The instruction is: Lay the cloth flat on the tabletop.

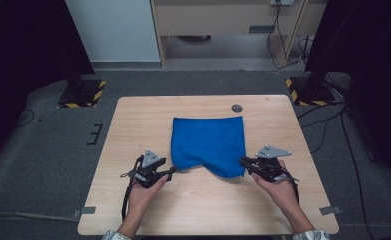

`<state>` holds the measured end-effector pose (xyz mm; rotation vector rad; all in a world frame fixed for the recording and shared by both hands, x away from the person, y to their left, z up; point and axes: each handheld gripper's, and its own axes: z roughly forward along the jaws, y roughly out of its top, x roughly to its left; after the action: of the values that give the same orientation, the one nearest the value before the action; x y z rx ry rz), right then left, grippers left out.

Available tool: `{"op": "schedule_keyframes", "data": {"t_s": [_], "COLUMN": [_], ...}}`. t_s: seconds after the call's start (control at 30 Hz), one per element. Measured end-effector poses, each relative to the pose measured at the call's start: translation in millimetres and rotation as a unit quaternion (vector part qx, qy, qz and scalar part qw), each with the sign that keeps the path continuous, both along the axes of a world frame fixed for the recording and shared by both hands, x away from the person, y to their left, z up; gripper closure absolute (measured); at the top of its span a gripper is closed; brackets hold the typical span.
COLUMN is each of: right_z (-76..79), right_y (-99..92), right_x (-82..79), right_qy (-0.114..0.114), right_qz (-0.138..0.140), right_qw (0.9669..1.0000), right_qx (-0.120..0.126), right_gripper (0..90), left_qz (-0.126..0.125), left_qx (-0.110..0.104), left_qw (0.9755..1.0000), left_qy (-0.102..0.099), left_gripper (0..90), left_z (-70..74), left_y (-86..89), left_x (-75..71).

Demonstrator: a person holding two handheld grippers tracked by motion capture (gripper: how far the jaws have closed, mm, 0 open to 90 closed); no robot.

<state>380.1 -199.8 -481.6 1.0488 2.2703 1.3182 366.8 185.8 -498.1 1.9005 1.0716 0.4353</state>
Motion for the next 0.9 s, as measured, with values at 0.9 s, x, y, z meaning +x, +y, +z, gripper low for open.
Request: {"op": "schedule_keyframes", "data": {"t_s": [0.9], "right_z": [-9.0], "right_y": [-6.5], "right_x": [-25.7], "right_qy": [0.026], "right_qz": [-0.009], "right_qw": [0.9994], "right_qx": [-0.022], "right_gripper": [46.7], "left_qz": [-0.048], "left_qx": [0.04], "left_qw": [0.998], "left_qy": [-0.002], "left_gripper": [38.7], "left_z": [-18.4], "left_y": [-34.9], "left_x": [-1.0]}}
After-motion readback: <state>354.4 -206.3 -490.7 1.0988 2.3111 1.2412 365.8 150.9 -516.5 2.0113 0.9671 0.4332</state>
